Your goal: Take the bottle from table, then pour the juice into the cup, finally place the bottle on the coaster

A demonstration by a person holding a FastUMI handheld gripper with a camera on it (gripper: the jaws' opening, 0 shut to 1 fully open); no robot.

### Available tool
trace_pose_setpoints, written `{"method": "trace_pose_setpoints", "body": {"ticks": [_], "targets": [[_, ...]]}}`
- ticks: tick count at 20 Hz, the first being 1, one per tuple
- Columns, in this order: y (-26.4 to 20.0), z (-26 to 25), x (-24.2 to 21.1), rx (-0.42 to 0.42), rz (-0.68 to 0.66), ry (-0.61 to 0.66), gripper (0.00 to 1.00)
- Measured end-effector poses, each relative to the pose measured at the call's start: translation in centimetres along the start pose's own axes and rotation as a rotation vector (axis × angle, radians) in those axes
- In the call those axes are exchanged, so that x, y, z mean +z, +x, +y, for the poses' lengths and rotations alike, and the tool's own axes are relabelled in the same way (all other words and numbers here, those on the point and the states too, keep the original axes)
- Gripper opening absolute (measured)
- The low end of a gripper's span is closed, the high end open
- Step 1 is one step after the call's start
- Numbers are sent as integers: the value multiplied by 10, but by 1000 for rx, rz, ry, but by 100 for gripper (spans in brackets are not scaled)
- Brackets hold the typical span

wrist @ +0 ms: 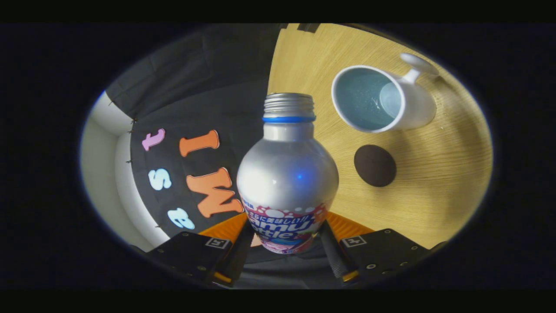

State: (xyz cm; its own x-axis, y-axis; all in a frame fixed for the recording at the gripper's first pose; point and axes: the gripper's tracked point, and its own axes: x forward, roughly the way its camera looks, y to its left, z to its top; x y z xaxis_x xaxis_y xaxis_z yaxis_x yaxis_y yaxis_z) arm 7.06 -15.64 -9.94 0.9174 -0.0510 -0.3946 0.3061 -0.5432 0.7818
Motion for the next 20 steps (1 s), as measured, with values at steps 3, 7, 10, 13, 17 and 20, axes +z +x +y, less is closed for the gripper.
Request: {"method": "trace_pose_setpoints", "body": {"ticks": [3,7,10,13,17,20], "targets": [[-2,7,7,7,-8,30,78],[0,10,12,-9,-25,65,78],[3,15,10,-10,-26,91,78],[4,18,9,-14,-20,110,78],[7,15,4,-26,-5,134,78],[10,15,4,-34,-5,157,78]]}}
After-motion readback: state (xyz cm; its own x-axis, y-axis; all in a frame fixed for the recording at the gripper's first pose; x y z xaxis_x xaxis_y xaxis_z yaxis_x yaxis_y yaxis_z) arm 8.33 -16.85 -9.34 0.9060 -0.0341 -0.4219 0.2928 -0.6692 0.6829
